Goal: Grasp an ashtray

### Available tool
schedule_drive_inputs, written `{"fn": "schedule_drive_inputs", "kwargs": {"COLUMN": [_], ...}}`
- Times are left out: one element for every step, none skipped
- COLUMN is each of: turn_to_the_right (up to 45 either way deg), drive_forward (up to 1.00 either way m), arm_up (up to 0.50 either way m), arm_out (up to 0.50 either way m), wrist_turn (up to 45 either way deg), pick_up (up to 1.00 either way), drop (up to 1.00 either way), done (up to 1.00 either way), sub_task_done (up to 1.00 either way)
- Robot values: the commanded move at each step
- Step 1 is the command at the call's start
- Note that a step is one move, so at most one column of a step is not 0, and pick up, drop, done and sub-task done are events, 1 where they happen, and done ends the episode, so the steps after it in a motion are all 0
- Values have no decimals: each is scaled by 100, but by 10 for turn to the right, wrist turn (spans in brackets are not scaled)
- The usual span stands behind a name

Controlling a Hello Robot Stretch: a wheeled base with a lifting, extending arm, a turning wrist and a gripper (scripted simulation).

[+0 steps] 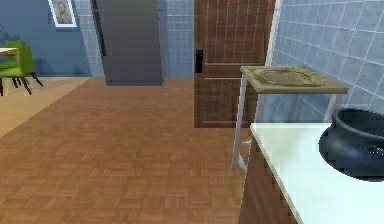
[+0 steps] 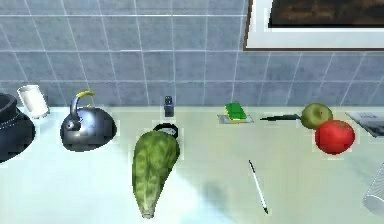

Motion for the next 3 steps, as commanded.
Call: {"fn": "schedule_drive_inputs", "kwargs": {"turn_to_the_right": [0, 0, 0], "drive_forward": [0, 0, 0], "arm_up": [50, 38, 0], "arm_out": [0, 0, 30], "wrist_turn": [0, 0, 0], "pick_up": [0, 0, 0], "drop": [0, 0, 0], "done": [0, 0, 0], "sub_task_done": [0, 0, 0]}}
